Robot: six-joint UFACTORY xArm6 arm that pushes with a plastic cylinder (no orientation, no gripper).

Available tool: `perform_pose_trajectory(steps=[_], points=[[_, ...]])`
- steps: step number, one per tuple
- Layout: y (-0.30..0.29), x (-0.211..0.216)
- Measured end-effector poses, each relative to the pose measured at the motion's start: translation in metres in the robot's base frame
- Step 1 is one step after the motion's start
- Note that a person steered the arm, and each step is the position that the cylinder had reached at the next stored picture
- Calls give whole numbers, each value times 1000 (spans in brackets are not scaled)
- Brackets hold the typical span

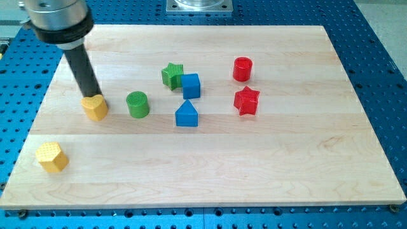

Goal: Place the heart into the hexagon

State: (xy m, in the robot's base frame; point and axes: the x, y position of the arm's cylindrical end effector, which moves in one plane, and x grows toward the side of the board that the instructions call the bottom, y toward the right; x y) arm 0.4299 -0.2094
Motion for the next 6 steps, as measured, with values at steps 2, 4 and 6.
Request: perform_pose_trajectory(steps=[2, 4, 6], points=[[60, 15], [80, 18], [-2, 61]])
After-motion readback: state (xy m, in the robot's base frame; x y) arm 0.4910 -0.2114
